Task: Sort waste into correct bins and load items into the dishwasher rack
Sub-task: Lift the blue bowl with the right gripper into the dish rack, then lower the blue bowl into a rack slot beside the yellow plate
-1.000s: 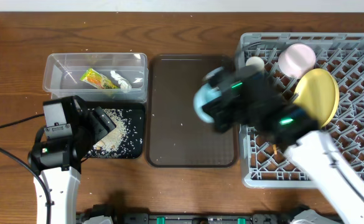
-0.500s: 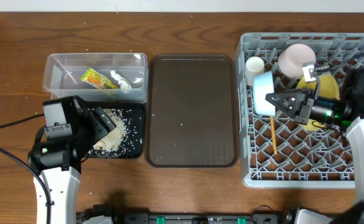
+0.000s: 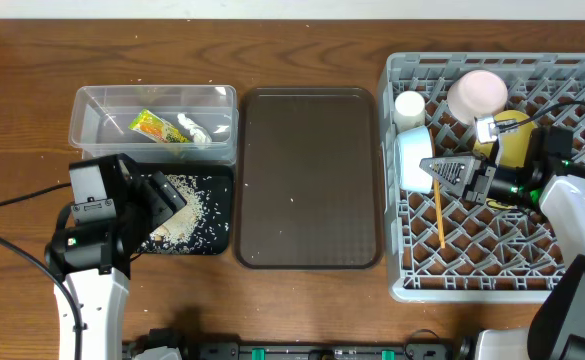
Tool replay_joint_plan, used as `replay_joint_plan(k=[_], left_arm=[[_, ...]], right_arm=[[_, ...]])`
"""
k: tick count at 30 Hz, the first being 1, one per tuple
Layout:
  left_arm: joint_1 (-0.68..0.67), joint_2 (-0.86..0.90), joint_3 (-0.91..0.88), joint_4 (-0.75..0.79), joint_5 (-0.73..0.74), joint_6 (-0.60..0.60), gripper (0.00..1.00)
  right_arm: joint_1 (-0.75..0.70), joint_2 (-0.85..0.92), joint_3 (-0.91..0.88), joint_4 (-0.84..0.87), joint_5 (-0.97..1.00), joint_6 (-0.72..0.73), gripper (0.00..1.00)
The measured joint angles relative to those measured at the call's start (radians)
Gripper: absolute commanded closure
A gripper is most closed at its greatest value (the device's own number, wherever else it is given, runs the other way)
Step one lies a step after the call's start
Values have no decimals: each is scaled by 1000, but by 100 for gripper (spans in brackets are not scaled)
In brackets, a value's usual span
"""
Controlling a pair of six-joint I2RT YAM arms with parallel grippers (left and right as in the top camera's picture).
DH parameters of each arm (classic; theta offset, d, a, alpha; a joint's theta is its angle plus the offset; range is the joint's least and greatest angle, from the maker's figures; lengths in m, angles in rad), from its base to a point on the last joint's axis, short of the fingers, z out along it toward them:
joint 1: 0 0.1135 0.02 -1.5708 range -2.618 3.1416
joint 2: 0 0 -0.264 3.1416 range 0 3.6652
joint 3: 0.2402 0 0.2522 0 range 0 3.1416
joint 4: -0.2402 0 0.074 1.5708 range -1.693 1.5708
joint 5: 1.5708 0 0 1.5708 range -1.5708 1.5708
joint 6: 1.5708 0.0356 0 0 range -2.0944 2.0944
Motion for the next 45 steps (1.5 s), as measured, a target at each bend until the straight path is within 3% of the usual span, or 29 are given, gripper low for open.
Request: replay_joint_plan(k=[25,45], left_arm=[[0,0,0,0,0,0,8],[0,0,0,0,0,0,8]], right_arm=[[-16,-13,-51,39,58,-66,99],[-56,2,-83,-3,-34,-65,99]])
